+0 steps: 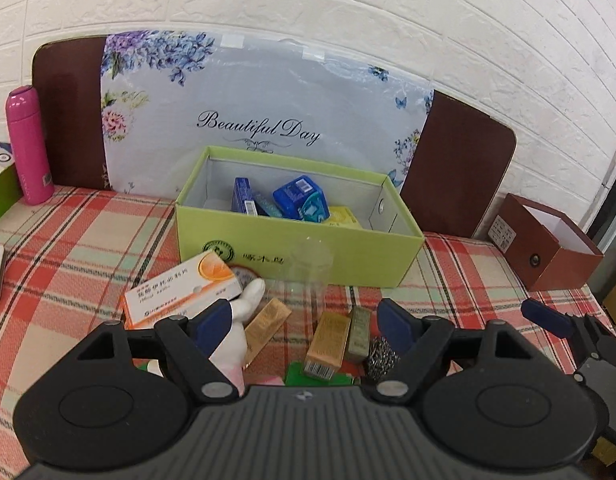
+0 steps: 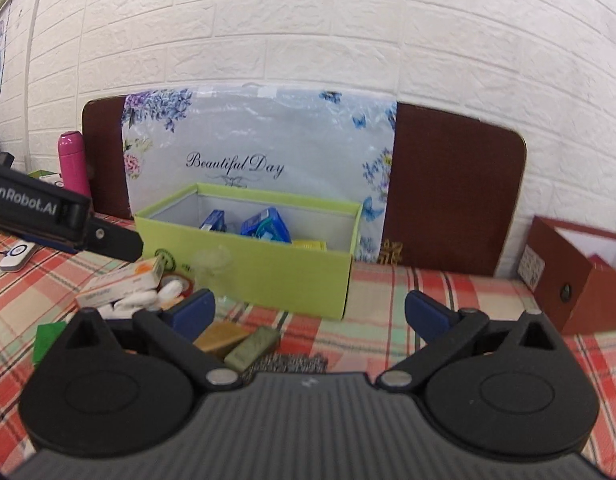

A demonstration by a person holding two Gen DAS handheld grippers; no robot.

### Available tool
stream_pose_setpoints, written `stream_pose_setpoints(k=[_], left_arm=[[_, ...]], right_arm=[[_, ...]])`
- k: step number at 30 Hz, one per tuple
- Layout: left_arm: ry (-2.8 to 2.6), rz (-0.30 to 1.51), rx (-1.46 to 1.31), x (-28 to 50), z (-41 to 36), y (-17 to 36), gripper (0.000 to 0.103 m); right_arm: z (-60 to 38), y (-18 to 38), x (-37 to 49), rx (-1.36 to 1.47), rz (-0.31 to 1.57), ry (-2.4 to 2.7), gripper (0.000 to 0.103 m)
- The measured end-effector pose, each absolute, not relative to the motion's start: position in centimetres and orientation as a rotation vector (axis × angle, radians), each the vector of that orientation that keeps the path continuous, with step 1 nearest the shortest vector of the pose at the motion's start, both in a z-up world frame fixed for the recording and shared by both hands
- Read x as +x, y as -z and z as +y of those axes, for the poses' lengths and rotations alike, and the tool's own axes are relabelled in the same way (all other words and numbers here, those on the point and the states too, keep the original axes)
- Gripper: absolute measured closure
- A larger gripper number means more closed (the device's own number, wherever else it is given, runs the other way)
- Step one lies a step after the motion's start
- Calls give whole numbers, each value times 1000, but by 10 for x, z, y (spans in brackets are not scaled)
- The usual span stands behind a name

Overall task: Organize objects
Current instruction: 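Withdraw both tools from the lime-green box, then grasp the white-pink glove with the left tool while the right tool grasps the black tape roll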

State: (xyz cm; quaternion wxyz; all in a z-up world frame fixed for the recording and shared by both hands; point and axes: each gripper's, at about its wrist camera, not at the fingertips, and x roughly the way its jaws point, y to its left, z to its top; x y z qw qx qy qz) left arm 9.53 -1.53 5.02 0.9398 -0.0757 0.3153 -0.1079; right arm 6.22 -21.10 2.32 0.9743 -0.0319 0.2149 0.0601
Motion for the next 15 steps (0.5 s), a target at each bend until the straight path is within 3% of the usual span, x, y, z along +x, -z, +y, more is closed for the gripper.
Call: stream_pose_setpoints(k=[15], left_arm=[[145,730,-153,64,3,-17,20]], right_arm=[[-224,4,24,24,510,-74,0]])
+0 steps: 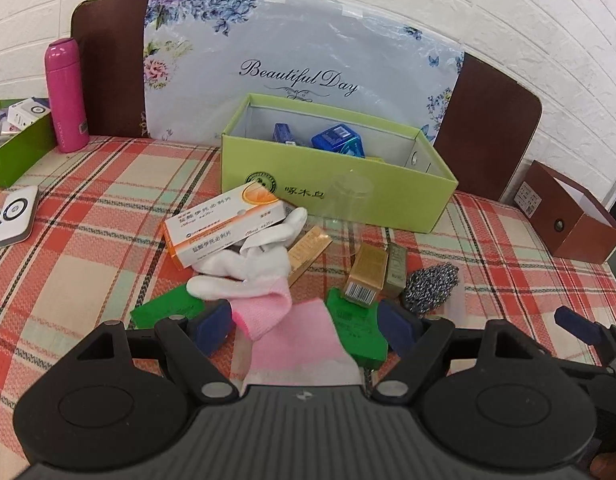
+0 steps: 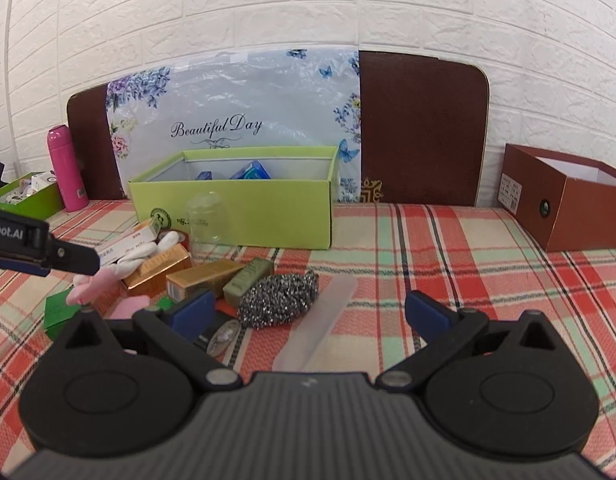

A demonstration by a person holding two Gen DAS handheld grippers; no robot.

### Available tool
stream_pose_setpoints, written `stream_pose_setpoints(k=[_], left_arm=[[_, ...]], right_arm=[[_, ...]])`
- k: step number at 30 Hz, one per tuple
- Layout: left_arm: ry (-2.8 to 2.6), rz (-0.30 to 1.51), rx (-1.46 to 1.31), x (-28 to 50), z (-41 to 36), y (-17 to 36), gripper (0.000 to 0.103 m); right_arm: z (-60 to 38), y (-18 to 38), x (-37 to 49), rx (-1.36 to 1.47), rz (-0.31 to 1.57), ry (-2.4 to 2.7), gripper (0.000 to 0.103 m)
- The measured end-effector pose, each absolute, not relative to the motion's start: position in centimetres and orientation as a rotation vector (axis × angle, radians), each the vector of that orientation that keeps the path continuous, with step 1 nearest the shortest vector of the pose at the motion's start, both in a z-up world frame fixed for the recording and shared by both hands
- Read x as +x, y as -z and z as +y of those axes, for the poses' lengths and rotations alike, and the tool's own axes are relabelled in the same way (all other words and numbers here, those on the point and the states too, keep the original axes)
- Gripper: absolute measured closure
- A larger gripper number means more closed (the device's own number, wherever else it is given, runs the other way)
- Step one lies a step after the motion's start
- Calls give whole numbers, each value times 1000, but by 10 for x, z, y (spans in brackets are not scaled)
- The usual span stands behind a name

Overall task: Organize objects
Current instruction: 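Grasp the white-pink glove with the left tool while the right tool grasps the black tape roll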

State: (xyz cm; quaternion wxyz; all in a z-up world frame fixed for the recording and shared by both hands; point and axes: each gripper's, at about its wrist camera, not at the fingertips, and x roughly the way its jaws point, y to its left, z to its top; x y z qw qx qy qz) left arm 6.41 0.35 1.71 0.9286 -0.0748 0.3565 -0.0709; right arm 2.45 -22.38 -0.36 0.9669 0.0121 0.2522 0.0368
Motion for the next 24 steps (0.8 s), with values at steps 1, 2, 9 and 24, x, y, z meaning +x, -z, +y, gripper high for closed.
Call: stream_pose_setpoints(k=[1,2,9,24], left_arm=[[139,741,-155,61,7,-13,20],[136,750,-158,59,10,-9,20],[202,819,-151,40,13,24,20],[238,857,-161,50,32,50,79]], right_arm=[[-223,5,24,25,516,-74,0],[-223,8,23,25,522,-75,0],[-216,22,19,24,567,-88,0],[-190,37,54,66,623,-185,23]])
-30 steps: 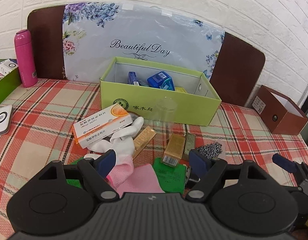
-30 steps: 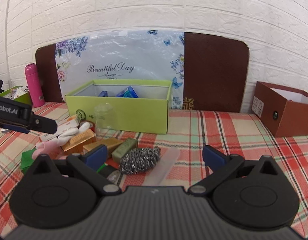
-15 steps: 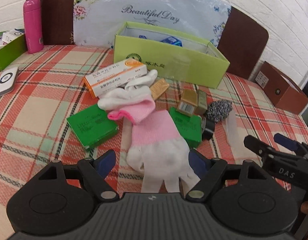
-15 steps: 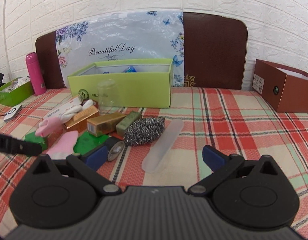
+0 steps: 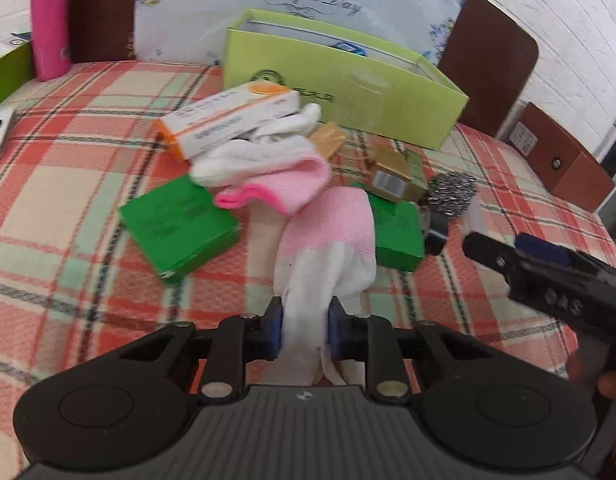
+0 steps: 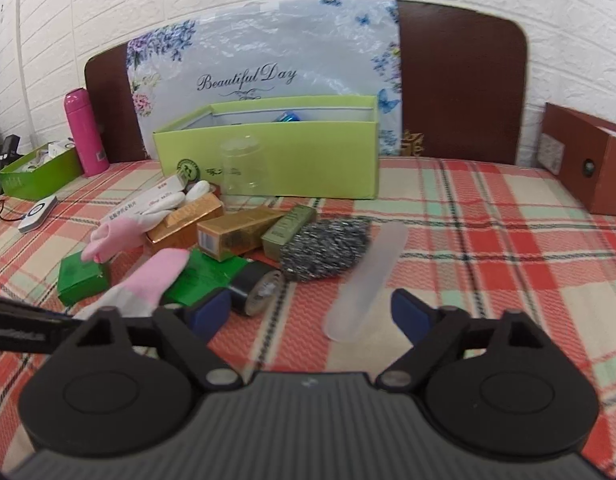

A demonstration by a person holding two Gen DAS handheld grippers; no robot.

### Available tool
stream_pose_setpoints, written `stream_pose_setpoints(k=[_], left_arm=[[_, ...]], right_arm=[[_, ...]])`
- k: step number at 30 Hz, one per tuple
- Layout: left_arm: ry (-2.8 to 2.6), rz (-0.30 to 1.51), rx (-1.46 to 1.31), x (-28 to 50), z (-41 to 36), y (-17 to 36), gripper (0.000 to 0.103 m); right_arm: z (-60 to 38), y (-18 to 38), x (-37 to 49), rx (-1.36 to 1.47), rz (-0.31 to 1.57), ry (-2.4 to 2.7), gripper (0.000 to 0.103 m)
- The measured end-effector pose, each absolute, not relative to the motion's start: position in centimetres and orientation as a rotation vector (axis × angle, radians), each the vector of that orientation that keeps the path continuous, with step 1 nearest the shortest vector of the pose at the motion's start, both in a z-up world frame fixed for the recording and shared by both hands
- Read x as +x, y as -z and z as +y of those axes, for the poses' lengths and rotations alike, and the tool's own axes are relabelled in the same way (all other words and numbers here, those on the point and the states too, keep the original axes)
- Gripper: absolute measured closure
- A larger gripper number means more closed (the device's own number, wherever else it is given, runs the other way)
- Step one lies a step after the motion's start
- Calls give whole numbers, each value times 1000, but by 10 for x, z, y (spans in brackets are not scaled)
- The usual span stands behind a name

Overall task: Organize objects
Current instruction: 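Grasp the white-pink glove with the left tool while the right tool grasps the black tape roll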

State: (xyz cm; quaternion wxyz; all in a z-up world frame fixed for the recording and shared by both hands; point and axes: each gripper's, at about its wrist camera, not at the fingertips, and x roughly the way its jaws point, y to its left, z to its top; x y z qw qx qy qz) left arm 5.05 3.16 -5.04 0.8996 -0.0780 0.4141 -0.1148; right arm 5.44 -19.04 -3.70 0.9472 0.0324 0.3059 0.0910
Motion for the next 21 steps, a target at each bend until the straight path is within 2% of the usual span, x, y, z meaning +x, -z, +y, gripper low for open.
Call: stream_pose_setpoints(k=[2,4,5,6,8,16,17,18,19,20,21], left_arm=[[232,863,-169,48,36,51,79],[239,867,-187,46,37,52,79],[240,868,-185,46,36,53,79],[242,869,-178,47,35,53,79],[268,874,-172,47,33,53,79],[421,877,-176,43,3,49,77],[403,878,-159,44,-1,49,74],[386,881,-142,46,-4,50,66],[368,885,-129,48,-6,52,53],[349,887,-122,50,-7,52,48],[336,885,-118,51,-7,53,46]], right_arm=[[-182,43,69,99,649,-236,30],[-173,50,81,93,662,-254,43],[-171,53,83,90,664,-261,61],[-173,53,82,110,657,-278,75],[-177,46,74,100,660,-279,85],[-216,35,22,61,721,-341,84],[-218,37,18,41,731,-309,81],[-220,40,16,33,737,-290,78],[-222,43,15,41,739,-284,74],[-223,44,14,53,738,-282,66],[-222,45,14,61,736,-281,63]])
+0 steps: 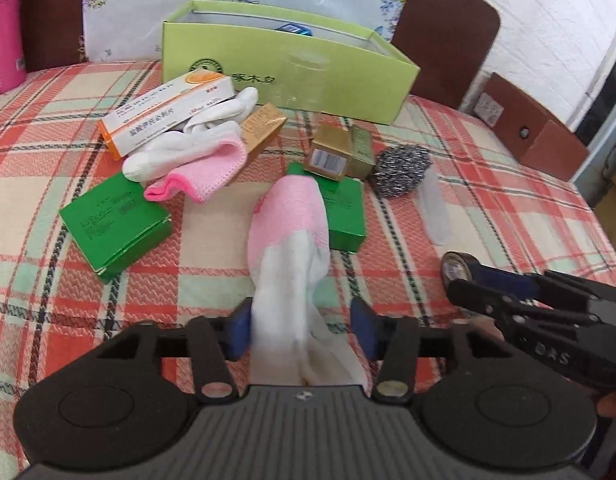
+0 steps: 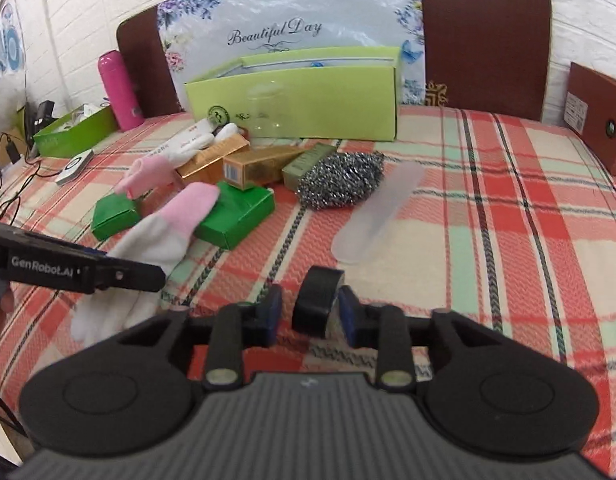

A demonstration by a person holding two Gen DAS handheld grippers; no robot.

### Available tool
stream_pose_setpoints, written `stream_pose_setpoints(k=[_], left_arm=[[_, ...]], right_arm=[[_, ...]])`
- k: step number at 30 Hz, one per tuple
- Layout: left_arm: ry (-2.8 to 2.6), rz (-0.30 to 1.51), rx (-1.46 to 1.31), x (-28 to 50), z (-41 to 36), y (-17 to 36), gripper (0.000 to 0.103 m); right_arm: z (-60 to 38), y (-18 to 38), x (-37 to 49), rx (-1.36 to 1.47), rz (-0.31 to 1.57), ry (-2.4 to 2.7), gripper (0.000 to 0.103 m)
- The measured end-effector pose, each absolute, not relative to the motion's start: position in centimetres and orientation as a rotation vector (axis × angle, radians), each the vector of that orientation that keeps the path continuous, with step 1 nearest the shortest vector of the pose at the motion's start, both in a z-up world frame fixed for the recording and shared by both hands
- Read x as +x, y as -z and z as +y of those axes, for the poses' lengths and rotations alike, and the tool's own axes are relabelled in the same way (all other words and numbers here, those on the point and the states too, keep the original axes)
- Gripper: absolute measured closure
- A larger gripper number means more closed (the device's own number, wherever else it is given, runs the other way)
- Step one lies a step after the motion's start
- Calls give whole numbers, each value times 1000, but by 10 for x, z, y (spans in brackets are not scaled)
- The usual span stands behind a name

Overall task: Organize objects
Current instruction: 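Grasp the white-pink glove with the left tool while the right tool grasps the black tape roll, then drop the glove into the lime-green box with the left tool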

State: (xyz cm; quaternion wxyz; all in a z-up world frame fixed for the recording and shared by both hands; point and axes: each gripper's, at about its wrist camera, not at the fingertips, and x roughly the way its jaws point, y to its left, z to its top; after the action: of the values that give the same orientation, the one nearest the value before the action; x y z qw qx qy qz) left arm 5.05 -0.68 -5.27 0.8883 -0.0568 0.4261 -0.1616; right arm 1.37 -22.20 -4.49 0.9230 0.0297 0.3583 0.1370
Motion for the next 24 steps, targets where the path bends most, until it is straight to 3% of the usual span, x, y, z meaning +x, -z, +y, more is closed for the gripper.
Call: stream_pose_setpoints(k=[2,4,11,12,13,15,16,24], left_arm=[[334,884,-126,53,-5,53,47],[351,883,-148,54,-2,52,65],[334,891,-141,59,-5,55,65],[343,890,-141,59,-5,54,71],[353,891,-140,59,-6,54,86],[366,888,-140,57,-6,52,91],[369,881,-138,56,-6,49,94],[436,737,-140,58,3,-5,94]], right_arm=[[-219,47,15,50,738,-275,59],[-215,48,17,24,741,-254,58],[-217,52,20,27,753,-207,57],[-216,53,20,28,757,-211,59],[-217,53,21,30,760,-216,61],[-216,54,22,30,766,-236,85],[-215,53,21,33,764,-242,85],[-211,14,25,27,648,-298,85]])
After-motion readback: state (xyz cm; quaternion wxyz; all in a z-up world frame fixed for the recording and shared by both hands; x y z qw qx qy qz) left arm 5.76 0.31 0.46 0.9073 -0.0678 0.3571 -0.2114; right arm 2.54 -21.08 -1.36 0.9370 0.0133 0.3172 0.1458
